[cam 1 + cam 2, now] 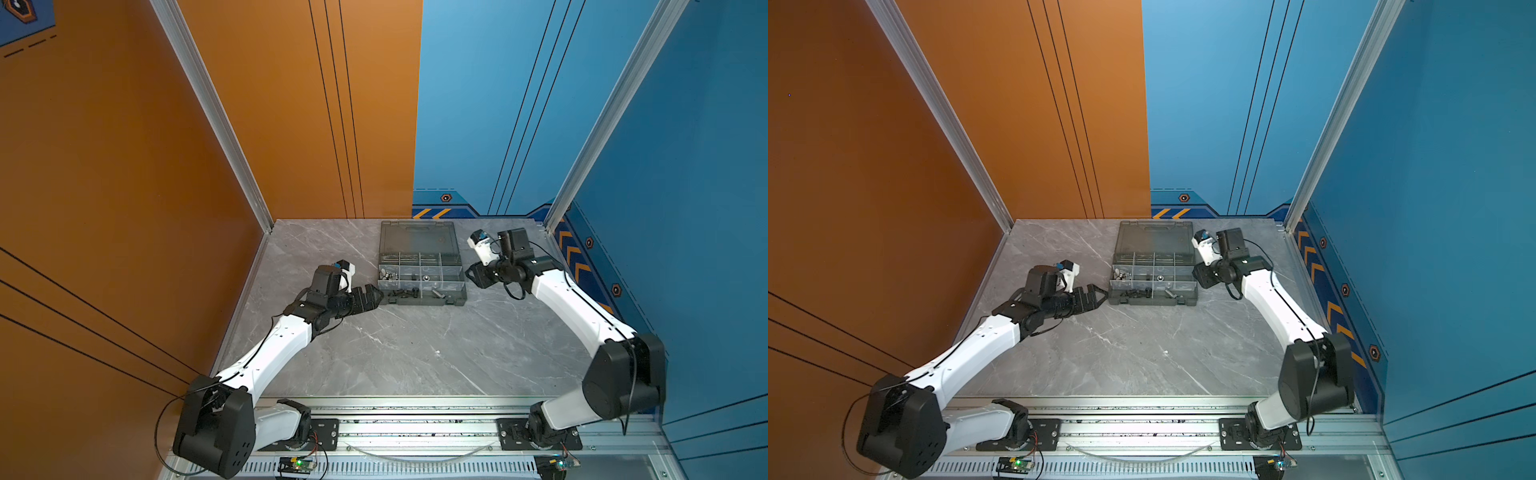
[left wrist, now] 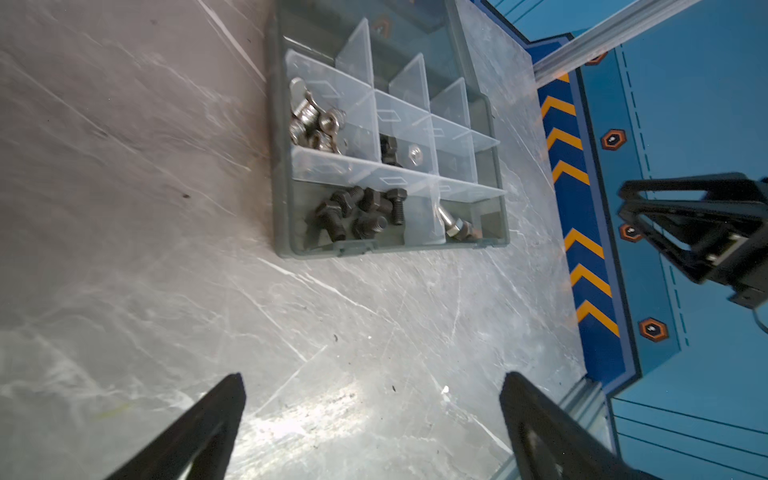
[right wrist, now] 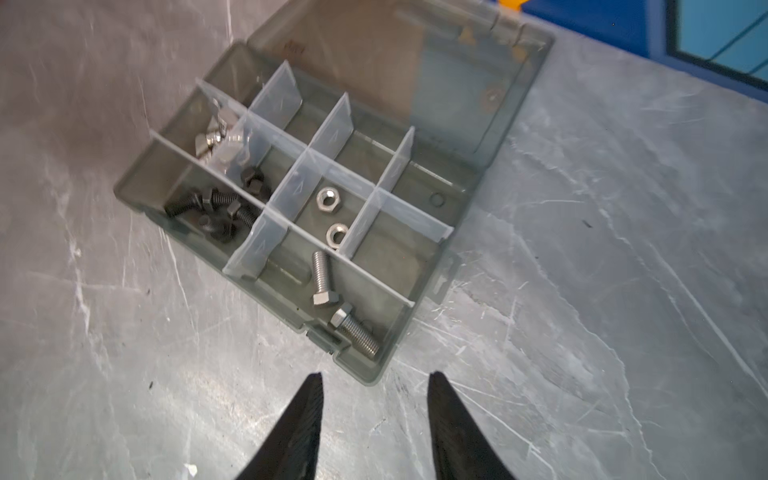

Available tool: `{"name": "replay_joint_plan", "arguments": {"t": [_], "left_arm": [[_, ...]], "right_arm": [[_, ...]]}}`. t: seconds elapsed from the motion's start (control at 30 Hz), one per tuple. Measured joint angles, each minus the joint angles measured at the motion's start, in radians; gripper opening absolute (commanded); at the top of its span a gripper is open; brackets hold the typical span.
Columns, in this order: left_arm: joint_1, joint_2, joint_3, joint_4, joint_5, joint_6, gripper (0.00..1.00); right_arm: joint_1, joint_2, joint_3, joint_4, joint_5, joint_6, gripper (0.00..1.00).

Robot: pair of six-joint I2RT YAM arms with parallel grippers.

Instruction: Sort the screws and nuts into containers

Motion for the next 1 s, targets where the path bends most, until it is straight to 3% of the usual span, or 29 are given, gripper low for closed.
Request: {"name": "replay_joint_plan", "arguments": {"t": [0.17,0.33,0.67,1.0], "left_arm": [[0.06,-0.04,0.003,-0.02,-0.075,0.055,0.98],[0.123,-0.089,-0.001,-0.011,-0.169,0.129,0.98],[0.266,-0.122,-0.135,0.219,-0.314,0.288,0.98],[0.43,-0.024,-0.269,0.515,-0.333,0.347,0.98]], "right_arm": [[-0.113,-0.074,-0.092,0.101,-0.063,0.073,0.48],[-0.161,-0.074,-0.156,0.169,-0.066,0.118,0.49],[-0.282,0.0,-0.315,0.393,-0.061,0.192,0.5],[-0.303,0.037,-0.488,0.692,0.006,0.225,0.52]]}}
